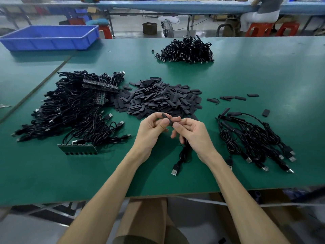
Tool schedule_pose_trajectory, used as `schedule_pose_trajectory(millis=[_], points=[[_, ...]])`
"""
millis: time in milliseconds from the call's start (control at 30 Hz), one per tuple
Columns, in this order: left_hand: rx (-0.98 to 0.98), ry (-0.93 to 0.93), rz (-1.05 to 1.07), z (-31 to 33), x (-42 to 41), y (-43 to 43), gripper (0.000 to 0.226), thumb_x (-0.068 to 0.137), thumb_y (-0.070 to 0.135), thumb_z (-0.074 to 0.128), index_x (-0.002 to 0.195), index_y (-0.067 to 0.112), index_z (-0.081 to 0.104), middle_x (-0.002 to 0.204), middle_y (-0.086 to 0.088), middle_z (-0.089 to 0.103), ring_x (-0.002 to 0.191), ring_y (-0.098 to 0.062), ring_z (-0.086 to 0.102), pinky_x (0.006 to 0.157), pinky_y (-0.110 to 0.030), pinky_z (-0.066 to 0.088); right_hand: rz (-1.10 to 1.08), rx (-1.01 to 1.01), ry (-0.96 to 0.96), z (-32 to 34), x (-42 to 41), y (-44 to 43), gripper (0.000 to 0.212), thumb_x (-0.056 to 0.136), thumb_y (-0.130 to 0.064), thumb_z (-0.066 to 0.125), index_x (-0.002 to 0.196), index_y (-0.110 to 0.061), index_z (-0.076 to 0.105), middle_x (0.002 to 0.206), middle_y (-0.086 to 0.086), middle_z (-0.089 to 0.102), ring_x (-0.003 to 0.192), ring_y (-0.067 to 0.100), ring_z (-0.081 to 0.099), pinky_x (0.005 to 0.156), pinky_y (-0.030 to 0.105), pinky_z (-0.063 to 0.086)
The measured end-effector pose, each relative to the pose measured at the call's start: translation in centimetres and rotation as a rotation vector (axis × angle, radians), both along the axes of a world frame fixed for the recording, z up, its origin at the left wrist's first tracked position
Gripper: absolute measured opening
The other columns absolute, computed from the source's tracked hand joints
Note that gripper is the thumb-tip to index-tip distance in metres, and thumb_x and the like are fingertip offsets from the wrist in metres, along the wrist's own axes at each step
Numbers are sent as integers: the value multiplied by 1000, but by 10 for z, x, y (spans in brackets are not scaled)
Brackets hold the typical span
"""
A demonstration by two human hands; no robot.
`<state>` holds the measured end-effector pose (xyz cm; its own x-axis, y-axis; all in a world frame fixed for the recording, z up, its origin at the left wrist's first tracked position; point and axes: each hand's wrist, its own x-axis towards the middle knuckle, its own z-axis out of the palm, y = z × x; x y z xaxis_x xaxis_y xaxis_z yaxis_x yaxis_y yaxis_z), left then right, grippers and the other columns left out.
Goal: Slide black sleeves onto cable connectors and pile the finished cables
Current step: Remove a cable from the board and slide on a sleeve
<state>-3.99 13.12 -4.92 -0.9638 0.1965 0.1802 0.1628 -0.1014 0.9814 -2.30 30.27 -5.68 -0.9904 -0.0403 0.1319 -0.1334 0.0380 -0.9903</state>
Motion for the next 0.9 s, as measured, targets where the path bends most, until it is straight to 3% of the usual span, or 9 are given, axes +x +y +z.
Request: schedule_pose_trajectory(millis=[67, 133, 333, 633, 900], points=[[33, -23, 42, 0, 0, 0, 19, 100, 19, 62, 108, 2, 62, 109, -11, 77, 100, -30, 73, 95, -50, 53, 31, -2, 1, 2, 1, -1, 27, 91, -30, 76, 111, -12, 72, 85, 6, 79, 57, 13, 60, 65, 22, 52], [55, -43, 71, 1, -1, 1, 26, 101, 21, 62, 111, -3, 61, 108, -11, 77, 100, -28, 74, 96, -53, 55, 28, -11, -4, 1, 0, -2, 23, 86, -23, 82, 106, -15, 73, 89, 2, 80, 66, 13, 69, 70, 20, 55], [66, -70, 83, -3, -4, 2, 27, 102, 21, 62, 109, -4, 66, 104, -10, 78, 100, -26, 75, 82, -28, 59, -57, 34, 14, -1, -2, -1, 15, 87, -10, 82, 99, -12, 75, 88, 2, 80, 70, 19, 75, 74, 22, 57], [-20, -43, 98, -6, -6, 4, 22, 101, 23, 64, 102, 1, 70, 94, -3, 79, 86, -16, 77, 70, -19, 55, -69, 14, 6, -1, -1, -1, 11, 88, -7, 80, 98, -11, 76, 99, 1, 81, 80, 25, 77, 79, 31, 61], [-48, -55, 162, -6, -7, 6, 27, 100, 28, 65, 100, 3, 71, 92, -3, 79, 90, -19, 77, 77, -25, 59, -106, 21, 45, 0, 1, 0, 11, 90, -6, 77, 98, -14, 75, 88, 4, 80, 79, 22, 78, 81, 26, 59]])
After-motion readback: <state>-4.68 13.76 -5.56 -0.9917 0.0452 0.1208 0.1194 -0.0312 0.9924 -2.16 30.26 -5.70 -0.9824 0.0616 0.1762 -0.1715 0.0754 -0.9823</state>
